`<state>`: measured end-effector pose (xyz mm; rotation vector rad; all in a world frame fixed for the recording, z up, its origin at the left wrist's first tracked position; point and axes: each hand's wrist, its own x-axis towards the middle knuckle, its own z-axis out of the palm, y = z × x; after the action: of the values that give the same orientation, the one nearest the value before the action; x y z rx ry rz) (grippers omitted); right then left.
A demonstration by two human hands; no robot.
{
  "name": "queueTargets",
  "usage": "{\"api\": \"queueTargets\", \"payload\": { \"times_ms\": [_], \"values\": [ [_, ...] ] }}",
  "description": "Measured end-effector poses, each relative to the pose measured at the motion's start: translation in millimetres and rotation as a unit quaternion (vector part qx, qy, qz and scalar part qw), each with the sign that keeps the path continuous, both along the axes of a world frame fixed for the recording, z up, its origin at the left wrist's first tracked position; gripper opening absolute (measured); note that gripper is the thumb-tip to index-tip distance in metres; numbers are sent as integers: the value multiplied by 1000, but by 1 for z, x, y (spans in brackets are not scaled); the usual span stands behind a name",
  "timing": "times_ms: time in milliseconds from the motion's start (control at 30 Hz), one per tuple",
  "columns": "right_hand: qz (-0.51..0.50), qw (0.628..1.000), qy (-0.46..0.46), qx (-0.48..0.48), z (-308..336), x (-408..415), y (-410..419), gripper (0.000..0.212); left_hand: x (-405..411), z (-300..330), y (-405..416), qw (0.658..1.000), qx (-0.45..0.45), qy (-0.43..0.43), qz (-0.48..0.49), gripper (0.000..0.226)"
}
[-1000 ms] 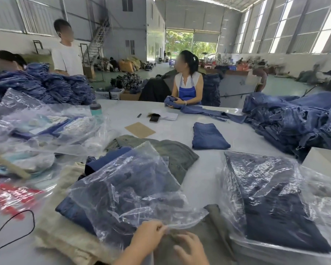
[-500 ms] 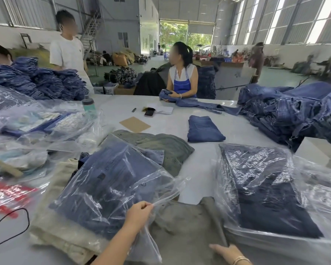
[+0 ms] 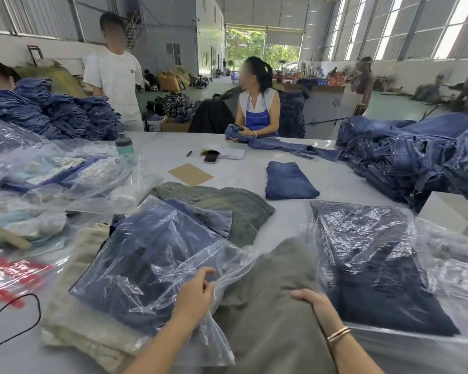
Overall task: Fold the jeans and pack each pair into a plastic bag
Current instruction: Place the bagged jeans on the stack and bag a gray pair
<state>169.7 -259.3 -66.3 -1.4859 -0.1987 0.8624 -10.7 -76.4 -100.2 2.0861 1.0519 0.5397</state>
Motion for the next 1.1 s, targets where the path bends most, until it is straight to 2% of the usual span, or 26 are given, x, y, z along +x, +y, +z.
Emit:
{"api": "queueTargets", "payload": {
  "times_ms": [33, 100, 167, 200, 233, 300, 367, 433, 500, 567, 667, 733, 800, 833, 867, 933, 1000, 1033, 1100],
  "values": [
    [1, 1000, -6, 19, 10, 3, 1, 18, 2, 0, 1, 999, 36, 1, 8, 22],
    [19, 998, -33, 57, 35, 1, 5, 17, 7, 3, 3, 995, 97, 8, 23, 23],
    [65, 992, -66, 85, 58, -7, 10, 8, 16, 11, 3, 992, 118, 39, 8, 25],
    [86, 989, -89, 80, 65, -10, 12, 15, 21, 15, 3, 992, 113, 50, -16, 25],
    [105, 986, -112, 70, 71, -13, 14, 19, 27, 18, 3, 992, 101, 49, -53, 30],
    [144, 976, -155, 45, 82, -17, 18, 17, 38, 27, 3, 988, 44, 24, -149, 61],
    [198, 958, -207, 6, 90, -18, 19, 9, 48, 44, -1, 972, -67, -46, -220, 95],
    [251, 937, -243, -30, 94, -16, 18, 11, 54, 60, -1, 953, -140, -116, -242, 117],
    [279, 925, -252, -50, 97, -11, 17, 9, 57, 72, 2, 945, -159, -123, -258, 127],
    [306, 908, -281, -59, 104, -1, 21, 15, 61, 82, 6, 934, -194, -111, -280, 122],
    [325, 869, -366, -74, 115, 12, 31, 10, 66, 90, 8, 915, -257, -117, -288, 85],
    [324, 827, -448, -99, 117, 18, 35, 6, 66, 84, 6, 919, -261, -142, -260, 63],
    [291, 762, -562, -137, 113, 20, 33, 9, 65, 74, 2, 918, -274, -185, -222, 47],
    [250, 729, -618, -157, 109, 19, 30, 20, 64, 69, 1, 916, -279, -206, -202, 42],
    [198, 713, -651, -169, 103, 18, 26, 37, 62, 66, 0, 912, -286, -229, -183, 40],
    [96, 721, -664, -175, 92, 17, 17, 69, 56, 64, 2, 898, -314, -274, -141, 45],
    [40, 749, -634, -190, 82, 23, 10, 92, 49, 66, 10, 874, -352, -315, -111, 53],
    [40, 787, -586, -187, 78, 28, 8, 103, 45, 67, 14, 859, -368, -339, -108, 55],
    [87, 895, -419, -125, 77, 34, 6, 122, 42, 71, 18, 831, -397, -377, -94, 61]
  ]
}}
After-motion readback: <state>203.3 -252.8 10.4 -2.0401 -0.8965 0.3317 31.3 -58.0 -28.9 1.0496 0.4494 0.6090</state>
